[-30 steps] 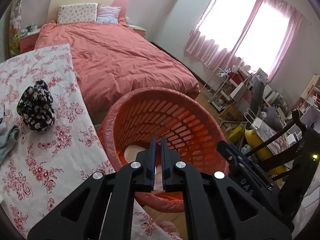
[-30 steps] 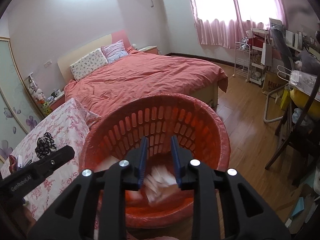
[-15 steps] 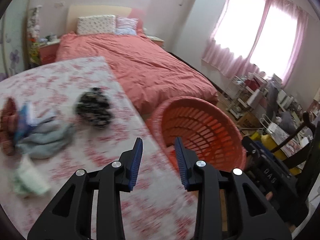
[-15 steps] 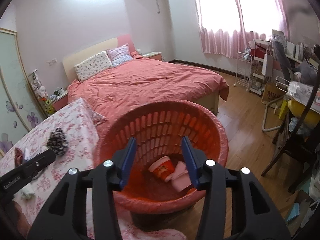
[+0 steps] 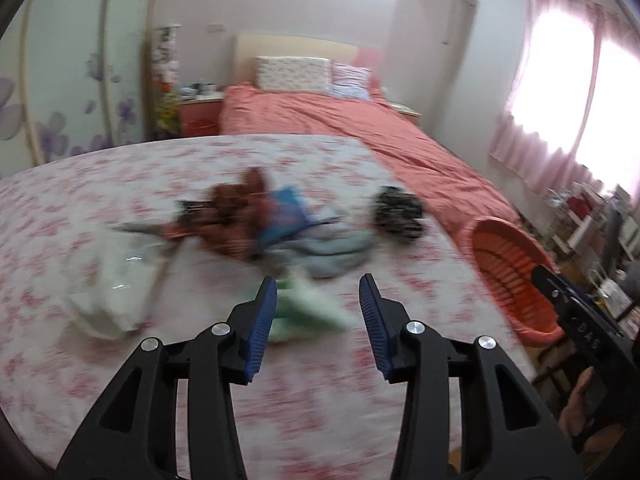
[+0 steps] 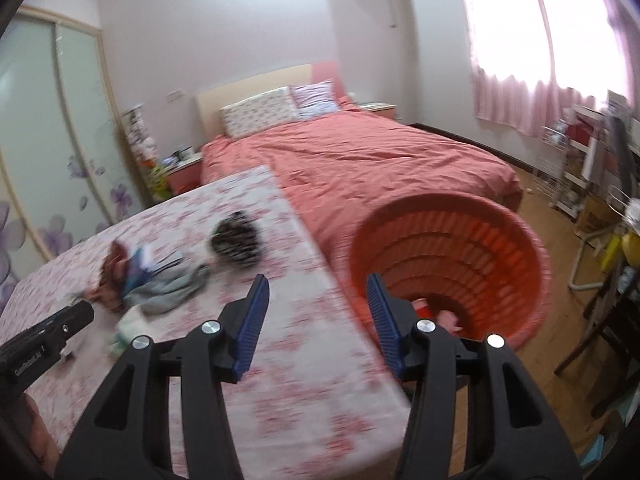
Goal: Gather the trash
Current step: 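Move both open tools back toward the remaining trash on the bedspread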
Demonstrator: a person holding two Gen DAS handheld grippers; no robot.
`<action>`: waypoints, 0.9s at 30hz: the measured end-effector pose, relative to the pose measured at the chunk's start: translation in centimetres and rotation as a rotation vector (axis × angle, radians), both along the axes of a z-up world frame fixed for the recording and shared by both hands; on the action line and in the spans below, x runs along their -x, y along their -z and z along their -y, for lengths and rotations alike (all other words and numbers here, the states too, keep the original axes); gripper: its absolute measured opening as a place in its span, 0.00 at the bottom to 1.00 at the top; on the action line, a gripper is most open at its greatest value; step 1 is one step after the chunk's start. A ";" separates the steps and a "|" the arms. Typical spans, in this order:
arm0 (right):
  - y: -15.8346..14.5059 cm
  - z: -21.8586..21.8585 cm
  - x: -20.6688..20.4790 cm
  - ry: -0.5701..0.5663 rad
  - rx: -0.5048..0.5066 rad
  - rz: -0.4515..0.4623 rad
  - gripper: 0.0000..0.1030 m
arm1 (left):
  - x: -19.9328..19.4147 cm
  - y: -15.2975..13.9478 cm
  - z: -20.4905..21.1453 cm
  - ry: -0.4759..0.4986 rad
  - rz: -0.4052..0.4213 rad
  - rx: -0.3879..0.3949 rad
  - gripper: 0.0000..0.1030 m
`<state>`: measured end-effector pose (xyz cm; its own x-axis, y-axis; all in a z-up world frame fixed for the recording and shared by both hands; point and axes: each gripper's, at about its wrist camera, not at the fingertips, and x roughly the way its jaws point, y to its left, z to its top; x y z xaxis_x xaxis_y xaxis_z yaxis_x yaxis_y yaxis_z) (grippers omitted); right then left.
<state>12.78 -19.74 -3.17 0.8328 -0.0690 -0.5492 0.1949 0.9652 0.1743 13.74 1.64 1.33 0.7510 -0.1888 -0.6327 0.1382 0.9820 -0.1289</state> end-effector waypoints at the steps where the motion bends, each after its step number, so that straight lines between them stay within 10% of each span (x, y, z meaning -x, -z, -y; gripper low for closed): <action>1: 0.0 -0.8 -0.2 -0.016 0.003 -0.003 0.49 | 0.1 0.1 -0.9 -0.015 0.000 0.000 0.44; 27: 4.1 -16.0 -6.6 -0.319 0.064 -0.179 0.45 | 0.9 2.3 -15.2 -0.292 -0.038 0.034 0.52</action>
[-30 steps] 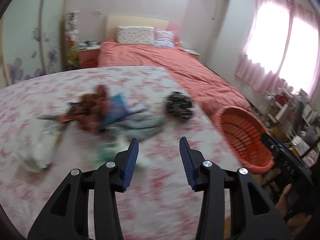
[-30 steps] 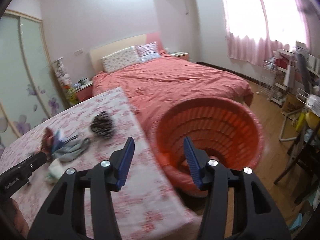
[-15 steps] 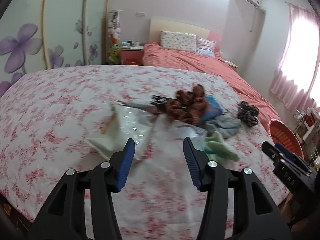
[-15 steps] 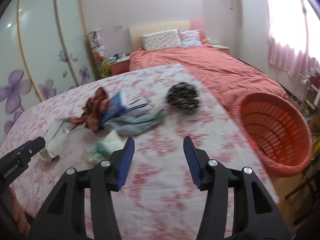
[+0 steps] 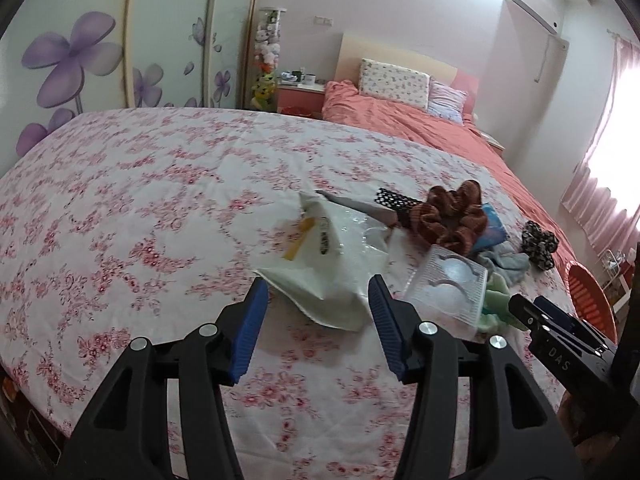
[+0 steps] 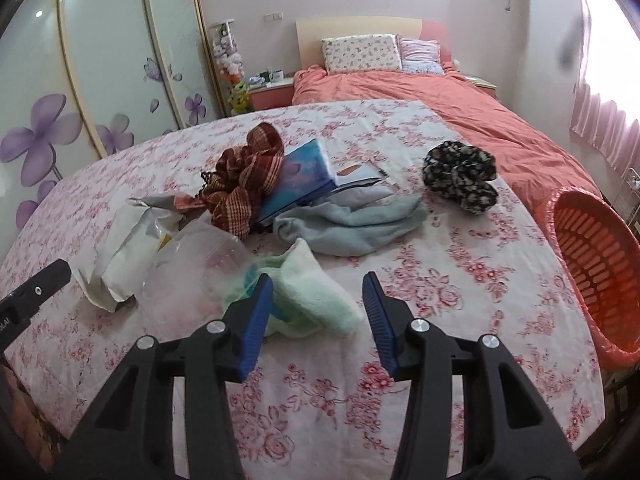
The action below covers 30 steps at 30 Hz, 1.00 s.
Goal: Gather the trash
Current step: 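Move both open tools back toward the remaining trash on the bedspread, then grasp the white plastic bag with the left tool while the right tool grasps the mint cloth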
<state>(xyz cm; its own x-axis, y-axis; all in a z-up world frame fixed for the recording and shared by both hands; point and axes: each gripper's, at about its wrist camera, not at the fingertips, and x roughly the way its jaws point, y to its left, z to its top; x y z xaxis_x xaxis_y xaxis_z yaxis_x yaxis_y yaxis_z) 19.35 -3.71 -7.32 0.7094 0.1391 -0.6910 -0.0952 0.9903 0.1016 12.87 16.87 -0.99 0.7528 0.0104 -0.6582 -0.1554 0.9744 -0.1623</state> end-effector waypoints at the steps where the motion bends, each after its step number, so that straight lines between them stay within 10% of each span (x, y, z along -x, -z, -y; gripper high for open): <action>1: 0.2 -0.3 -0.2 -0.004 0.004 -0.006 0.45 | 0.0 0.0 -0.1 -0.003 -0.002 0.002 0.53; 4: 0.8 -0.9 -0.7 -0.009 0.030 -0.023 0.44 | -0.2 0.2 -0.6 -0.009 -0.007 0.007 0.53; 9: 1.5 -0.3 -1.1 0.012 0.045 -0.054 0.11 | -0.5 0.6 -0.7 -0.011 -0.020 0.007 0.55; 30: 0.1 5.5 0.2 0.136 -0.031 -0.020 0.07 | -5.7 3.1 1.1 0.041 -0.143 -0.057 0.71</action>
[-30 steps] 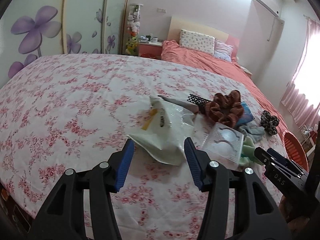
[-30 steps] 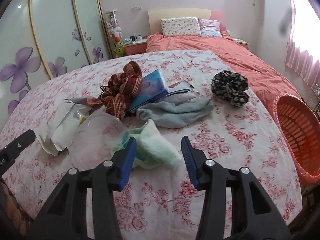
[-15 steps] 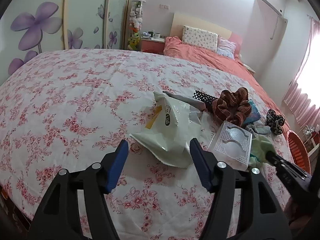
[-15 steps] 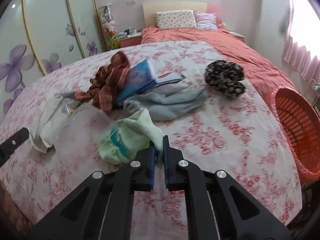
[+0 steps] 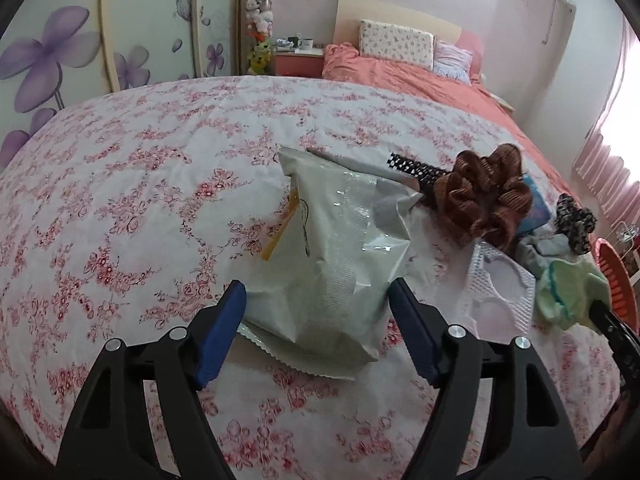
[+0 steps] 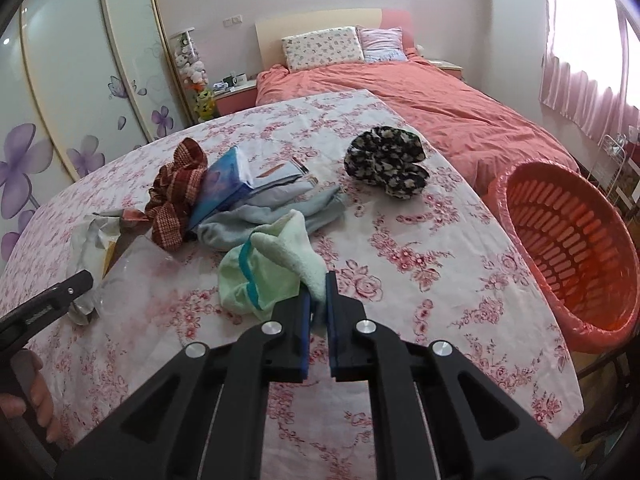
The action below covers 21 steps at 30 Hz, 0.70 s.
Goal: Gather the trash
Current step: 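Grasp the white plastic bag with the left tool while the right tool grasps the mint cloth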
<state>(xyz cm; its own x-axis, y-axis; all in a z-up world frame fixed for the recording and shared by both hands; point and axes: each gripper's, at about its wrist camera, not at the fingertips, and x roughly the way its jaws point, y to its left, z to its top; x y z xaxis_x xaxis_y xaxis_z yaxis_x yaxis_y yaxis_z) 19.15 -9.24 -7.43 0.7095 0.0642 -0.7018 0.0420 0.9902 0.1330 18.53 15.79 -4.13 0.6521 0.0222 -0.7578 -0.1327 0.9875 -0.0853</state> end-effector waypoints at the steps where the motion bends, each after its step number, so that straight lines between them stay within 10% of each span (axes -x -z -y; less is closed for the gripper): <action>1: 0.0 0.1 0.1 0.000 0.000 -0.001 0.07 | 0.0 0.0 0.2 0.003 0.000 -0.007 0.71; 12: -0.5 0.4 0.9 0.005 -0.003 0.009 0.07 | 0.1 0.4 0.3 0.032 0.001 0.006 0.18; 21: -2.1 1.2 2.5 0.016 -0.008 0.053 0.07 | 2.1 -1.7 -0.4 0.020 0.041 0.069 0.16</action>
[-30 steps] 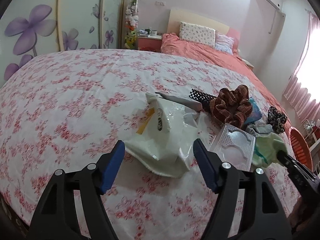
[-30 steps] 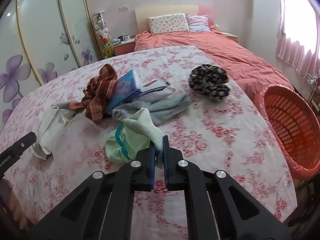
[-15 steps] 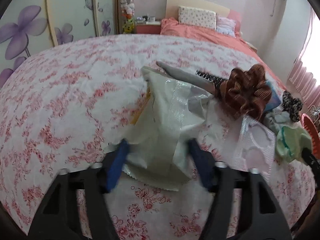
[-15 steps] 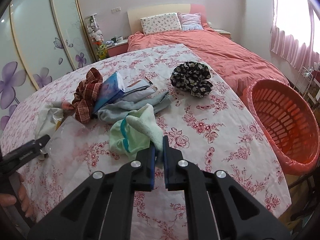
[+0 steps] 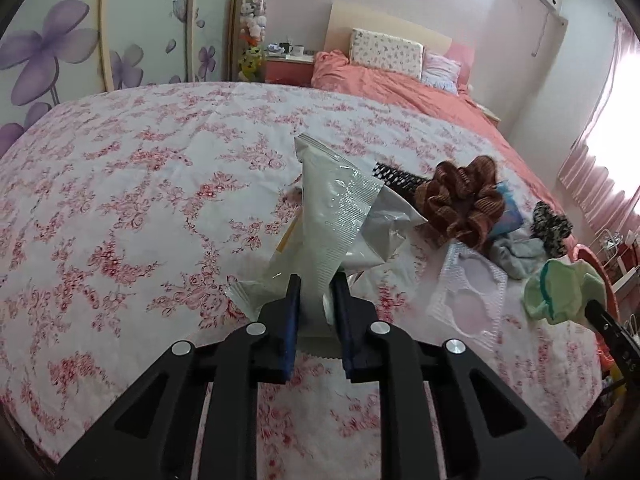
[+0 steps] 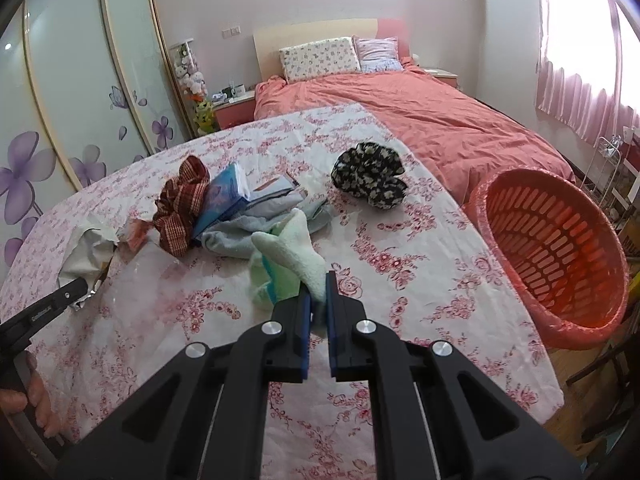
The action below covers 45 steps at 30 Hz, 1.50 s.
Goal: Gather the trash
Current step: 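Grasp the white plastic bag with the left tool while the right tool grasps the mint cloth, then carry the plastic bag and mint cloth to the basket and release them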
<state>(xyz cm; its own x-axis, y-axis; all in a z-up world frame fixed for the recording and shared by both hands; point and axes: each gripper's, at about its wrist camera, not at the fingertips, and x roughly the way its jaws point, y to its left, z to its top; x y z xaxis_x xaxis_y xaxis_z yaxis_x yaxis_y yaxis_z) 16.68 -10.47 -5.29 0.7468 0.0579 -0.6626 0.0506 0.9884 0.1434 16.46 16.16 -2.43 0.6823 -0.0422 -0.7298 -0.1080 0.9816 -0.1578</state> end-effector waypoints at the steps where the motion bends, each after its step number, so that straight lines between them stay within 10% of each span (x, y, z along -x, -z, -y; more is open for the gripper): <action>1: -0.1 0.1 0.1 0.002 -0.001 0.004 0.07 | 0.4 -0.5 0.2 0.000 0.012 0.001 0.16; 16: -2.9 3.9 3.7 0.072 -0.013 0.093 0.07 | 2.9 -5.3 6.7 0.129 0.119 0.031 0.16; 45: -3.7 14.3 8.2 0.318 -0.011 0.163 0.07 | 2.9 -4.8 22.7 0.441 0.100 0.129 0.17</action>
